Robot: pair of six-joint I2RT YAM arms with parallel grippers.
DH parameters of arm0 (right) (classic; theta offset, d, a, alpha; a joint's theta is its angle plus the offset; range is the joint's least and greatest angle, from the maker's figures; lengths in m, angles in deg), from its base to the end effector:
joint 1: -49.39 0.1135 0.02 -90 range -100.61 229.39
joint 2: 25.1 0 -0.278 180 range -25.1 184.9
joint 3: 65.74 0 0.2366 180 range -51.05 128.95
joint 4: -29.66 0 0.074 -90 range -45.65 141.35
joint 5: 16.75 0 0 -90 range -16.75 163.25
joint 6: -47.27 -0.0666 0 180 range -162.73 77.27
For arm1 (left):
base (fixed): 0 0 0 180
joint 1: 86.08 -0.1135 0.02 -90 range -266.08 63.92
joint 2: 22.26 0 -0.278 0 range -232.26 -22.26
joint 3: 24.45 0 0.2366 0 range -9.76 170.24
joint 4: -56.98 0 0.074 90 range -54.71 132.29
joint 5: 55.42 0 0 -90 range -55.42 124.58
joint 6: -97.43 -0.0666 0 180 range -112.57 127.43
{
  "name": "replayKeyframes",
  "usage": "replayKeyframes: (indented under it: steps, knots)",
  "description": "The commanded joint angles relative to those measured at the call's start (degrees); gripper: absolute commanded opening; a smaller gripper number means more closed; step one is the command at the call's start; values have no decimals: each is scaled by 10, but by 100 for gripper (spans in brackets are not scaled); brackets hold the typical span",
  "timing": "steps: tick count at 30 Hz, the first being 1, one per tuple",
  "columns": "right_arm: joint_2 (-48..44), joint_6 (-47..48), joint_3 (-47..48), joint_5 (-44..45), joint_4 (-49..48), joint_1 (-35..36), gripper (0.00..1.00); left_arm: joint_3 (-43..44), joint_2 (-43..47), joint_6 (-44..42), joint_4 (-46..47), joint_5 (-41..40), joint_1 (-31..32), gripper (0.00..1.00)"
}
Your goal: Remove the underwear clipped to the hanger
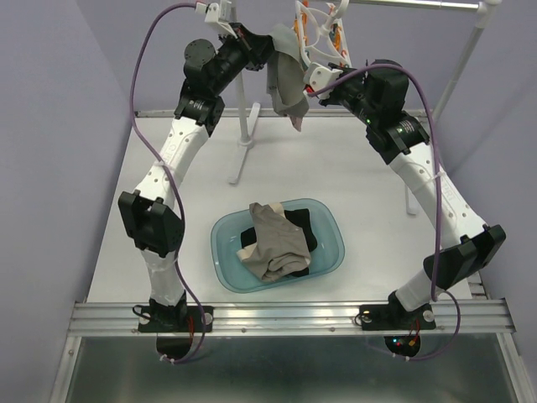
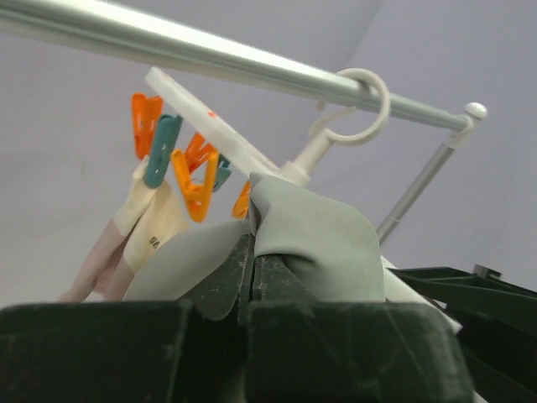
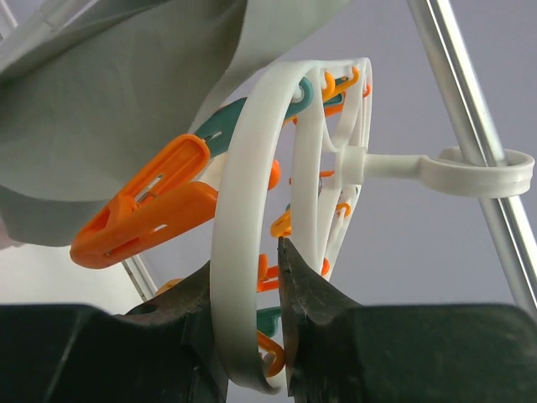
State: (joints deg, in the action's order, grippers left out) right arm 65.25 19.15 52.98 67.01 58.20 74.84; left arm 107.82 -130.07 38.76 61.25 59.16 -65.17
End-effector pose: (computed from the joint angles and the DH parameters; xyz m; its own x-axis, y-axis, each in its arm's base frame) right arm 0.3311 0.1656 0.5035 0.4621 -0.7511 -0.4716 -0.2500 0.3999 -0.8818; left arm 0.3996 -0.1823 0.5408 0.0376 -0.5206 -0.8530 0.8018 0.5252 -0.2852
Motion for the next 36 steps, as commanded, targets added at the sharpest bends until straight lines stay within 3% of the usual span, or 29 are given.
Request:
replayKeyframes:
  steps: [1,8,12,13,16,17,22,36]
  knots:
    - [-19,-19,-9,-9,-11,-6,30,37,1,-26,-28,-71,3,0]
    - [-18,-26,-5,-2,-12,-6,30,-1,22,-65,-28,-73,3,0]
    - [-24,-30,-14,1,-13,-6,37,-96,73,-91,20,-46,2,0]
    - [-25,-31,-17,0,-13,-6,47,-112,98,-103,34,-36,1,0]
    - [-37,-33,-33,-4,-15,-6,61,-177,146,-122,55,-23,1,0]
    - [-39,-34,-36,-5,-15,-6,73,-193,159,-137,58,-11,1,0]
    - [-65,-41,-58,-10,-17,-7,99,-285,230,-182,64,20,2,0]
    - [-149,-82,-112,22,17,-6,100,-492,383,-249,27,127,5,0]
